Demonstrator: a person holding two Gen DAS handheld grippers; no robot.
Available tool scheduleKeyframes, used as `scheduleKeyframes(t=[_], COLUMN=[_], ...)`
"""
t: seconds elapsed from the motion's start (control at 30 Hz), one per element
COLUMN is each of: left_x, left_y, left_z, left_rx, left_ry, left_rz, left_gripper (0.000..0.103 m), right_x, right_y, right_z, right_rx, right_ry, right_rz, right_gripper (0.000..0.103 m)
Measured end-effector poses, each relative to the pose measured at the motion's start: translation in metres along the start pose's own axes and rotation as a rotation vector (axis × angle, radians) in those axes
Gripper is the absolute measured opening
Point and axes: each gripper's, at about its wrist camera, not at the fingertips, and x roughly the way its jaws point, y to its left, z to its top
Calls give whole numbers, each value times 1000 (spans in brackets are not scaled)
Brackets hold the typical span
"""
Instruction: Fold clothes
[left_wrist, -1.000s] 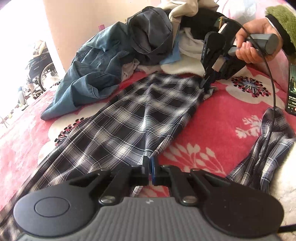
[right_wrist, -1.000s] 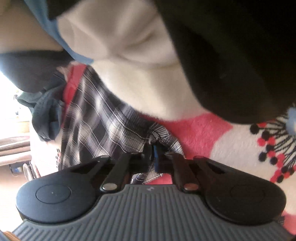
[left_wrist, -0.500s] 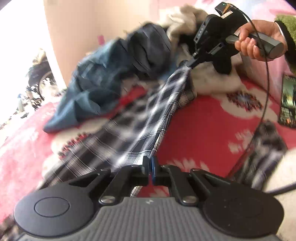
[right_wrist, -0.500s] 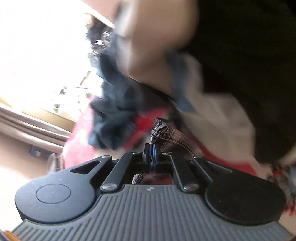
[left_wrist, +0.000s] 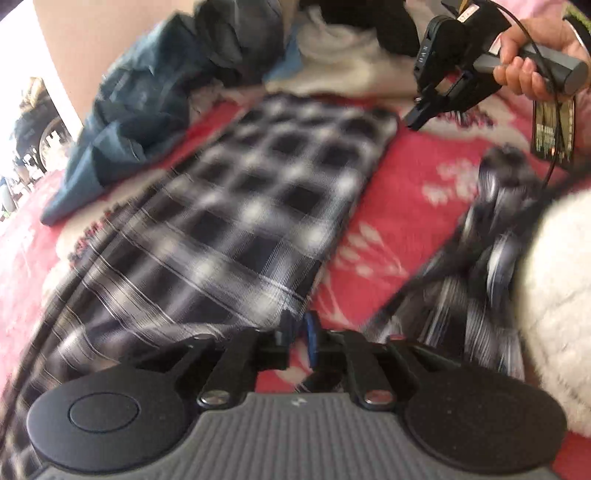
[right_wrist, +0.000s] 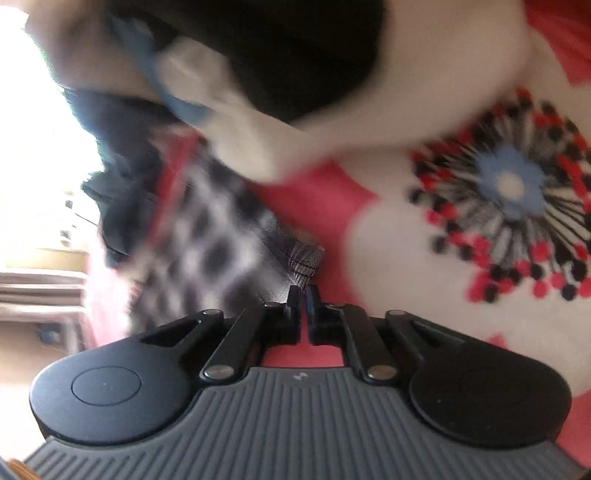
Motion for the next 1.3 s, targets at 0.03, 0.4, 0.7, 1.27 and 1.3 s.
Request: scheduleKeyframes(t=[0.03,0.4,0.7,1.27,1.3], left_x=[-1,-26,-16,-4,-3], left_y=[0,32,64,58,58], left_z=[0,-10,-16,-23,-24], left_rx=[-5,-264,-416,-346,-349], left_ry=[-4,-48,-52,-61,-63], left_rz=[3,36,115,86,86], left_gripper=[14,33,33,35,35], right_x=[-6,-19,73,158,158], right_y=[-6,105,208,269,270], right_z=[3,32,64,66,66], right_rx=[9,-500,-900,-1784,-1769], right_ry=[-3,-116,-36,579,603], right_rz=[-14,-44,-141,-337,-327], right_gripper=[5,32,41,44,30])
